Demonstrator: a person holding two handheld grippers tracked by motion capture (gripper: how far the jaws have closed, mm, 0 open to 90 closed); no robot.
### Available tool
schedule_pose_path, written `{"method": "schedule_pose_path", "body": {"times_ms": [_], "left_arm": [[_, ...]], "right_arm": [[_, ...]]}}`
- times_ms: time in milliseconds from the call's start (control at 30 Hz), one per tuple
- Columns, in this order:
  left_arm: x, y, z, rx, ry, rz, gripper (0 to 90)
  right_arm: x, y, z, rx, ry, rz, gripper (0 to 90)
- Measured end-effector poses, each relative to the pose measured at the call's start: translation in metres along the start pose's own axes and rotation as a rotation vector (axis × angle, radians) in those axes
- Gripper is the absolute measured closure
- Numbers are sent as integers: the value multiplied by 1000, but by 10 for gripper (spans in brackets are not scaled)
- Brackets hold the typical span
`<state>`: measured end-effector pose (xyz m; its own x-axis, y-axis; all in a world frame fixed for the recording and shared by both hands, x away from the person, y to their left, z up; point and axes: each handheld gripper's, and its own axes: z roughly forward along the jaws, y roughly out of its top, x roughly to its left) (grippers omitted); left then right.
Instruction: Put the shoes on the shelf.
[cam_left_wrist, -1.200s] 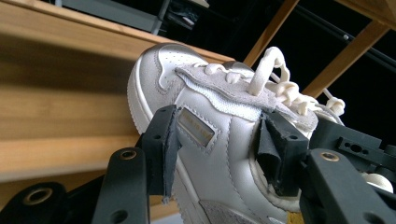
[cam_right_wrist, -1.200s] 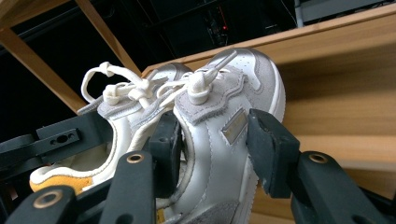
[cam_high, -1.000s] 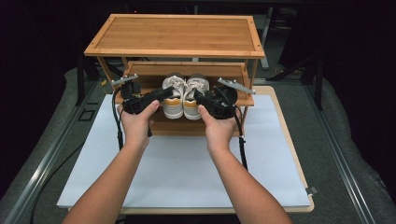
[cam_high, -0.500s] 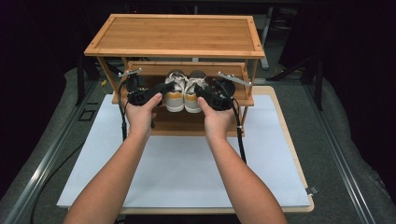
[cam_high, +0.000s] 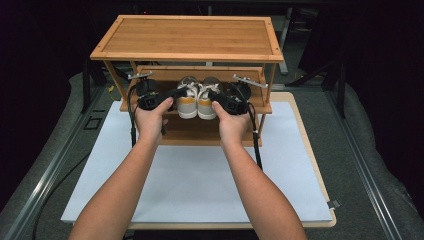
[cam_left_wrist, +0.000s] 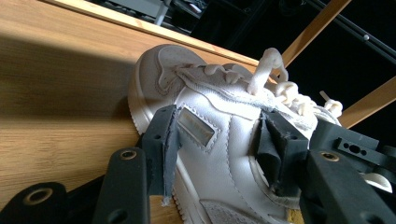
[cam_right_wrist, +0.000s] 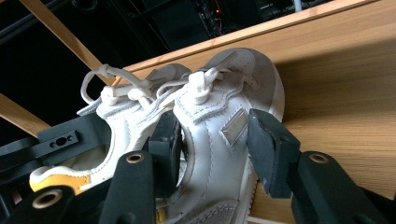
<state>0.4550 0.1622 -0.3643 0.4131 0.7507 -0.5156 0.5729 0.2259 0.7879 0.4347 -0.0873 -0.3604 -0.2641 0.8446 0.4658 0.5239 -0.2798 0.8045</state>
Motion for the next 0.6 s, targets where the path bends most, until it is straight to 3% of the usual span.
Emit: {"method": "schedule_pose_path", "body": {"times_ms": [367, 533, 600], "left_arm": [[3, 1, 2, 0, -14, -38, 489], [2, 4, 3, 7, -4, -31, 476], [0, 5, 3, 16, 8, -15, 472]], "right_arm": [[-5, 4, 2, 34, 22, 31, 524], [-10, 7, 3, 47, 55, 73, 491], [-10, 8, 2, 55, 60, 68, 489]]}}
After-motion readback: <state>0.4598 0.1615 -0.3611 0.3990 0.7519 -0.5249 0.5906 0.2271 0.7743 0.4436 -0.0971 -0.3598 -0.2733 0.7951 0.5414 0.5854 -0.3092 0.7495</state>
